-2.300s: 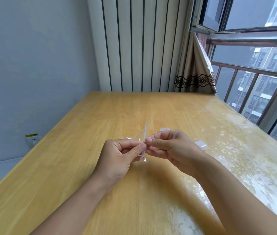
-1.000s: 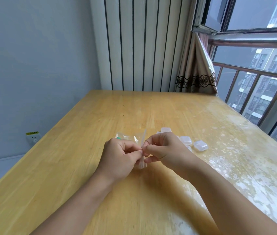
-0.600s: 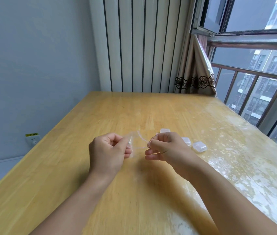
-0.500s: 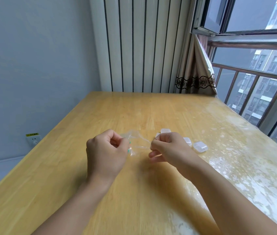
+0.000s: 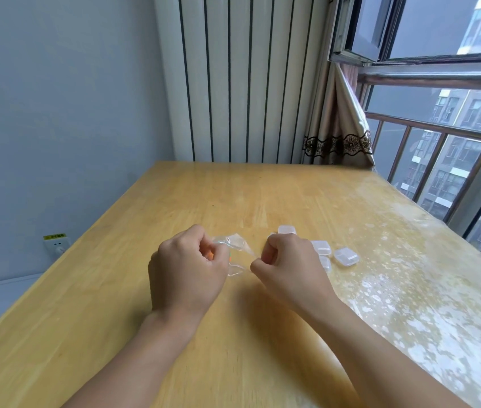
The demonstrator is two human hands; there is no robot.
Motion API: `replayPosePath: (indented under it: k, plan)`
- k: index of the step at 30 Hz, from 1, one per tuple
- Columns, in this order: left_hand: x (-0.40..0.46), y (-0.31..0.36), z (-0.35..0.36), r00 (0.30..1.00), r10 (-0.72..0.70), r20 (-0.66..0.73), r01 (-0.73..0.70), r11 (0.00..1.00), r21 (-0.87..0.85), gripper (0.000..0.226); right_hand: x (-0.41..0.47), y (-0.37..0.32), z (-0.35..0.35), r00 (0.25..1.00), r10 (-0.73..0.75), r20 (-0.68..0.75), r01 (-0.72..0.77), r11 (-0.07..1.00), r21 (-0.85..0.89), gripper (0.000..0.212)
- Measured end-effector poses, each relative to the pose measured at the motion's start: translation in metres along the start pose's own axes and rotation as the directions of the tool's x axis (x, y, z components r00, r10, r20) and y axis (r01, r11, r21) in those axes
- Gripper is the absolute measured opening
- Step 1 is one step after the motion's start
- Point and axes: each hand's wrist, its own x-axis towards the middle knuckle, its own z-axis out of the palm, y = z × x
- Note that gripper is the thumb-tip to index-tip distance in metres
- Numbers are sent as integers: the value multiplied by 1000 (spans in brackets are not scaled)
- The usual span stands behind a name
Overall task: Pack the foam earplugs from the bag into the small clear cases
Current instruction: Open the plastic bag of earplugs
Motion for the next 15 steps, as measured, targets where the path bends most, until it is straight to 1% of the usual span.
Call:
replayPosePath:
  k: [1,2,3,4,5,6,7,8,9,11,13,15]
  plan:
    - [0,-1,-1,999,40,20,-38,997,-65,17,0,0,1,1000,-15,8,15,1000,4,10]
    - [0,-5,-2,992,75,104,-61,989,-135,15,1,1,1,1000,-17,21,16,1000,24,9]
    - [2,-9,-3,958,109,264,-67,984,-164,38,2,2,1,999,0,43,-3,998,70,9]
    - [5,-16,-5,872,155,464,-87,982,-165,73,4,2,-2,995,42,89,-55,987,148,10]
    - [8,-24,-7,767,172,618,-126,985,-118,103,7,3,-5,984,87,153,-123,962,245,12]
    - [11,-29,-9,685,181,706,-185,980,-71,122,9,5,-9,965,123,232,-198,920,339,14]
    - [12,-33,-9,644,187,742,-224,973,-51,130,10,7,-13,940,132,316,-262,871,415,16]
    - [14,-38,-6,635,180,751,-210,976,-56,132,12,10,-17,915,116,387,-303,831,466,20]
    - [14,-40,-3,628,155,762,-164,984,-65,131,13,12,-21,895,90,438,-328,797,508,22]
    - [14,-41,4,625,121,771,-90,992,-83,123,14,17,-23,873,50,486,-360,737,571,20]
    - [13,-42,12,674,130,727,-61,991,-120,110,14,20,-21,874,60,481,-373,717,588,18]
    - [13,-40,13,739,127,662,-62,991,-121,97,15,21,-18,907,96,409,-326,775,541,18]
